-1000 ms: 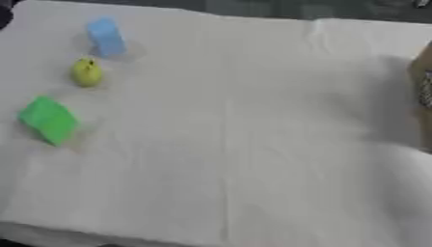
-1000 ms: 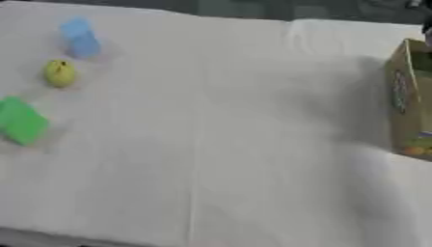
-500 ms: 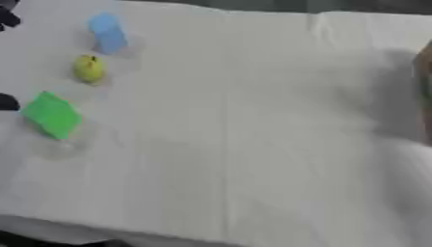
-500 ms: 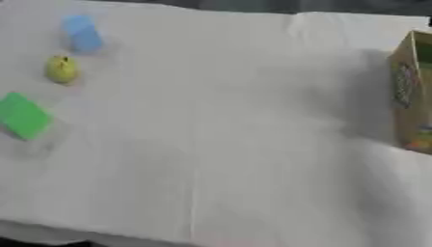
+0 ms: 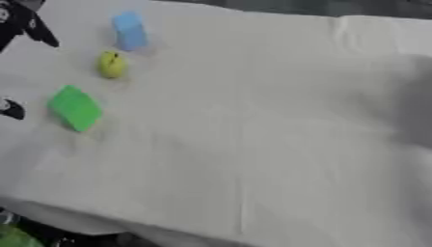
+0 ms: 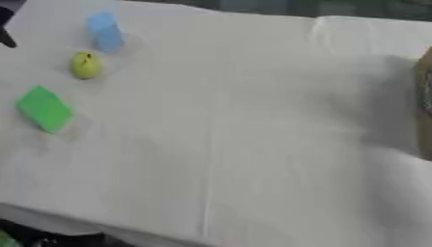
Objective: Pick up the objects with one hand, pass them to the other hand, and then place them into the box on the other side of the table.
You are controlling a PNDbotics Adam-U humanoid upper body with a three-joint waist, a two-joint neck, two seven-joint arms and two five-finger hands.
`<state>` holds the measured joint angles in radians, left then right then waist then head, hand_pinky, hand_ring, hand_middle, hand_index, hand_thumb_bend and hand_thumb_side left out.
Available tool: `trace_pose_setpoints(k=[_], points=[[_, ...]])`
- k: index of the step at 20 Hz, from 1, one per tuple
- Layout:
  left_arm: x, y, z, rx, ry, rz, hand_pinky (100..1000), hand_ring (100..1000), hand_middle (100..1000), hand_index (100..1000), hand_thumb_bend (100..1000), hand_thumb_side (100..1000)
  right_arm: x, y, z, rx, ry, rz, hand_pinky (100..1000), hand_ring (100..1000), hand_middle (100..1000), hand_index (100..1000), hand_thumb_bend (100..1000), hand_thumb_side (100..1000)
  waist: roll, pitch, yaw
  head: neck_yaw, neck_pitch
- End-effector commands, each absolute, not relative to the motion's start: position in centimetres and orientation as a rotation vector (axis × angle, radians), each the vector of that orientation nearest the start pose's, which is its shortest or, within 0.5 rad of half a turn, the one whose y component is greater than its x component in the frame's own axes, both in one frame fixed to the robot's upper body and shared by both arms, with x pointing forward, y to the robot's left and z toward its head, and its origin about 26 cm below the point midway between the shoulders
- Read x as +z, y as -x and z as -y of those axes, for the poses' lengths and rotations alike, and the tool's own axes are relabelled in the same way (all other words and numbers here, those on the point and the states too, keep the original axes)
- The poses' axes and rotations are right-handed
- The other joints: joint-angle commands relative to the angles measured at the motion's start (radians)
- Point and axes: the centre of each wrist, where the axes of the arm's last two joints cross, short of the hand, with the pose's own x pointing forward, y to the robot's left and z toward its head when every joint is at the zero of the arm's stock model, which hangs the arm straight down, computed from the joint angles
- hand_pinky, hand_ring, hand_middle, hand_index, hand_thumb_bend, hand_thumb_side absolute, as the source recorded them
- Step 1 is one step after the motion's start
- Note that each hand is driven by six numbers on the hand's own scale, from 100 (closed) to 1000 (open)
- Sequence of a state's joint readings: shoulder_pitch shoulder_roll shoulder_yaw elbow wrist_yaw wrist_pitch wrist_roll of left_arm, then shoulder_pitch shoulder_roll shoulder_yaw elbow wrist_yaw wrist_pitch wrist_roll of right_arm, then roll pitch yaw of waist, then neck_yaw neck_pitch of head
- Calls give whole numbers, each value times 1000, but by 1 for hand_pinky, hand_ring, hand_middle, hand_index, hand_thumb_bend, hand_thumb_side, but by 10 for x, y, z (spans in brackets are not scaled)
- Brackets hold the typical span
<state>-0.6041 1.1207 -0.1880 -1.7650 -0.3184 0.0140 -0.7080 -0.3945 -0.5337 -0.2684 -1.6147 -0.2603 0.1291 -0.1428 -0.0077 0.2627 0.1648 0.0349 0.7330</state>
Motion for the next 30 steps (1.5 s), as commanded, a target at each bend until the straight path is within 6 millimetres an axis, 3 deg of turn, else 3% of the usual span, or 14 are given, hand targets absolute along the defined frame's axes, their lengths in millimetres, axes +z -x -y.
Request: trace_pose_setpoints(k=[1,12,20,30], points=[[341,-324,-341,-1769,-905,1269,838,799,731,786,746,100,215,-340,397,-63,434,1985,936,870,907,904,245,321,16,-38,-1,0,-6],[326,-357,-332,-1897,-924,1141,837,795,734,764,750,100,213,-341,396,-44,430,1976,936,869,905,903,247,323,12,-37,-3,8,14],[304,-395,-339,-1945,-936,1031,838,800,747,788,810,100,211,-341,395,-37,426,1970,935,868,905,903,247,325,11,-34,-4,13,6],[279,-426,-338,-2017,-874,943,842,809,767,808,835,100,208,-341,395,-38,421,1963,936,867,902,903,249,328,11,-31,-9,21,1]])
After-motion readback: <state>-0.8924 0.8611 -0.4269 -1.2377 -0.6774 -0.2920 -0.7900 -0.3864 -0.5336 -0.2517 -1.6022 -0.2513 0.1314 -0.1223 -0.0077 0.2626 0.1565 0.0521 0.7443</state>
